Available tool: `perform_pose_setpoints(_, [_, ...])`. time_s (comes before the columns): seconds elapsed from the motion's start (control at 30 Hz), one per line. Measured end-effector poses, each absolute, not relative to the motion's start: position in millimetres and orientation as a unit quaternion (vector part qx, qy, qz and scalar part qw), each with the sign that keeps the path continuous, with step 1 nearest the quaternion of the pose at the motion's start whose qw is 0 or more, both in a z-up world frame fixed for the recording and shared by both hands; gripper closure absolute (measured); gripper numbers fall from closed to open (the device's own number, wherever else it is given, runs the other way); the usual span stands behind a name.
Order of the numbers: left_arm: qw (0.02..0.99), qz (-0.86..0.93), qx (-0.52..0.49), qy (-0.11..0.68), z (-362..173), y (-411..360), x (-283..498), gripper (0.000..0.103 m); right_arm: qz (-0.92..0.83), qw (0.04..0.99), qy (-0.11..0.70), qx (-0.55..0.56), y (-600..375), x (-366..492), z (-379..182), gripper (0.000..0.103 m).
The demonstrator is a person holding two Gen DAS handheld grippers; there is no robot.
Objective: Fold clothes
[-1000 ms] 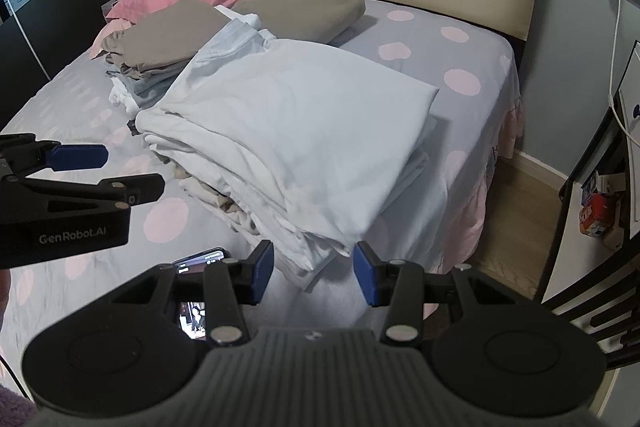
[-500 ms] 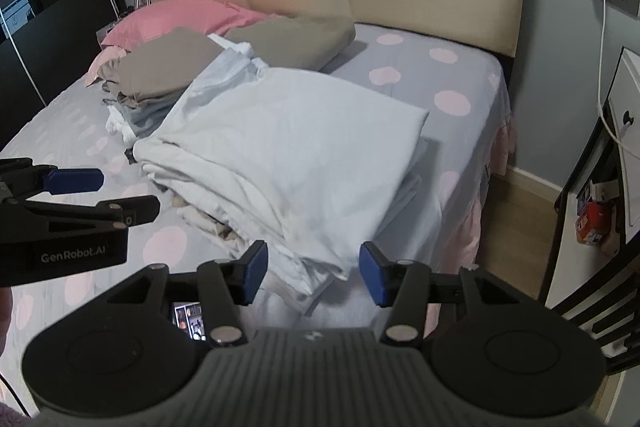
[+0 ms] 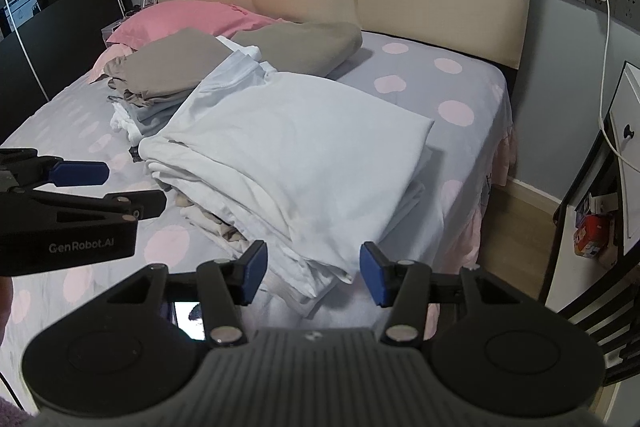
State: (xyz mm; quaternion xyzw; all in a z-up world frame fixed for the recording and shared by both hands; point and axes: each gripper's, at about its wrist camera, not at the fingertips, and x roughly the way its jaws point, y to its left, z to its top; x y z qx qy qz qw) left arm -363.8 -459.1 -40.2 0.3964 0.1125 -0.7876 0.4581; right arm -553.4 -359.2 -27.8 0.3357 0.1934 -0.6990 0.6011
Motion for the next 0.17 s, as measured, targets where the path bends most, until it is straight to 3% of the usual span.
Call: perform_pose_setpoints(0.17, [0.461,-0.788,0.391,0.115,-40.1,-459.4,-360.8,0.042,-0.699,0.601,0.195,0.336,-359.0,-552.4,-28.4,0.048])
